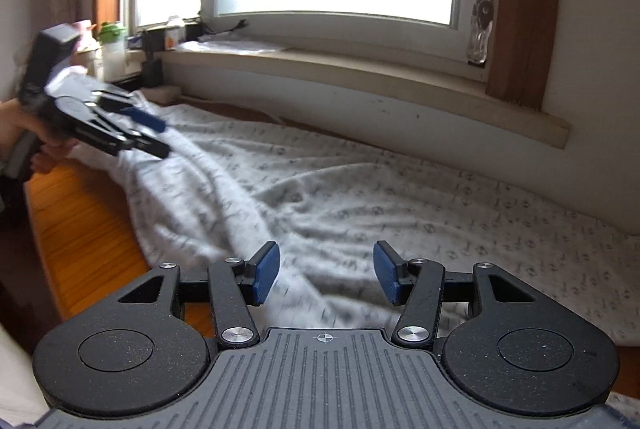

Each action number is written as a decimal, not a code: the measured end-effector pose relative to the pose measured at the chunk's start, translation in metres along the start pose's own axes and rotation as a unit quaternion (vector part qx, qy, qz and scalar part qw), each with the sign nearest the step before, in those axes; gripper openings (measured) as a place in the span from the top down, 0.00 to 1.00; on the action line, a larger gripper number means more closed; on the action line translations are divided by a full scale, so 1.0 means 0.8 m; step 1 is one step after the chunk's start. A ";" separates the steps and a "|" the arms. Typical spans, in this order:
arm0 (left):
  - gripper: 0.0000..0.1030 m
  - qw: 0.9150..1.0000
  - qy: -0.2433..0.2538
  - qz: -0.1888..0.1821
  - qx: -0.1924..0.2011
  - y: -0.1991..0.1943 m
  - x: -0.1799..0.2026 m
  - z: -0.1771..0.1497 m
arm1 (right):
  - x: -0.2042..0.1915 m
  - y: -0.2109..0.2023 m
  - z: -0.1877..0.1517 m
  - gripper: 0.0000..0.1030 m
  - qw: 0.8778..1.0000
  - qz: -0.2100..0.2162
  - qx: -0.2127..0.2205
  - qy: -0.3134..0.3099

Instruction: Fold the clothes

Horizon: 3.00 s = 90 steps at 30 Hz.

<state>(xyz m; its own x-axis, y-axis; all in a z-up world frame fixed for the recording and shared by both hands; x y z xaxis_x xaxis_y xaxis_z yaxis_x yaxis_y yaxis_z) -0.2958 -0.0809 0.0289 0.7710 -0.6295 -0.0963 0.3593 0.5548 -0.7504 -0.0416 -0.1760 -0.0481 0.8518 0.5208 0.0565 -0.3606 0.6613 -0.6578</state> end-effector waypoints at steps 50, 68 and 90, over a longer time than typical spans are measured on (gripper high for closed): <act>0.68 0.991 0.042 -0.116 0.046 0.121 -0.026 0.099 | 0.094 -0.024 -0.059 0.63 0.975 -0.164 -0.086 0.122; 0.55 0.993 0.050 -0.096 0.047 0.123 -0.023 0.099 | 0.073 -0.098 -0.143 0.62 0.953 -0.197 -0.106 0.202; 0.54 0.987 0.132 -0.088 0.004 0.136 0.027 0.119 | 0.208 -0.122 -0.085 0.96 0.938 -0.303 0.002 0.168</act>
<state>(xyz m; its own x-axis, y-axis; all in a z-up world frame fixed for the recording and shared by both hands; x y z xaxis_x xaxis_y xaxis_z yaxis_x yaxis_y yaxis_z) -0.1905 0.0177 0.0072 0.5324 -0.8361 -0.1321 0.4805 0.4270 -0.7660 0.1613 -0.1902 -0.0256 0.9722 -0.1516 0.1785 0.2283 0.7828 -0.5788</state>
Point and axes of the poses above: each gripper's, at about its wrist camera, not at the fingertips, and y roughly the way its jaws point, x to its right, z to its top, the point moved 7 cm from there along y, roughly the way its jaws point, and after that the axes turned 11 degrees about -x, right-handed, at the moved point
